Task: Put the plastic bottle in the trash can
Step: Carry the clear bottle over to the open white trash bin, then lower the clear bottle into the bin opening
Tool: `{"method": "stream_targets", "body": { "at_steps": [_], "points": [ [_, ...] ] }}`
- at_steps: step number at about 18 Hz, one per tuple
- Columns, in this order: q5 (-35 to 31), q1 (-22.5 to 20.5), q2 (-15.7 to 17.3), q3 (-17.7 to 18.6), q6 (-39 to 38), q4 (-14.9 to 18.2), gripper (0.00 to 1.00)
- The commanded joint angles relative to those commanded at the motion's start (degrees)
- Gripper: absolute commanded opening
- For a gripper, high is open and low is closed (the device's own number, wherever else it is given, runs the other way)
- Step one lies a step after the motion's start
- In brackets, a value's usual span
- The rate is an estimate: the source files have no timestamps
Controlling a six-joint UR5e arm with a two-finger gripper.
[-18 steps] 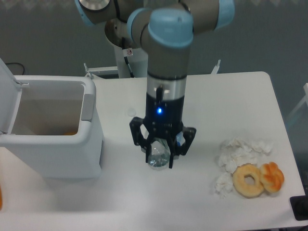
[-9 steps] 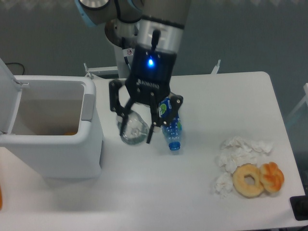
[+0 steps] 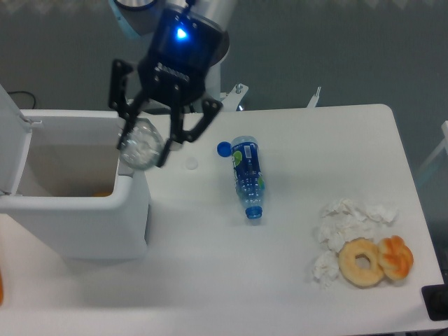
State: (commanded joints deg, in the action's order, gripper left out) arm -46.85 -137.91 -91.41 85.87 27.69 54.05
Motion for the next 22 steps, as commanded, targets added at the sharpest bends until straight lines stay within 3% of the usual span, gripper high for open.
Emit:
{"method": "stream_targets", "body": {
  "at_steps": [6,9,22],
  "points": [
    [0.0,2.91,-1.14,1.14,0.44,-0.26,0.57],
    [0.09,5.1,-2.28,1.41,0.61,-2.02,0.57],
    [0.18,7.83,-5.45,3.25,3.25,-3.16,0.57]
  ]
}}
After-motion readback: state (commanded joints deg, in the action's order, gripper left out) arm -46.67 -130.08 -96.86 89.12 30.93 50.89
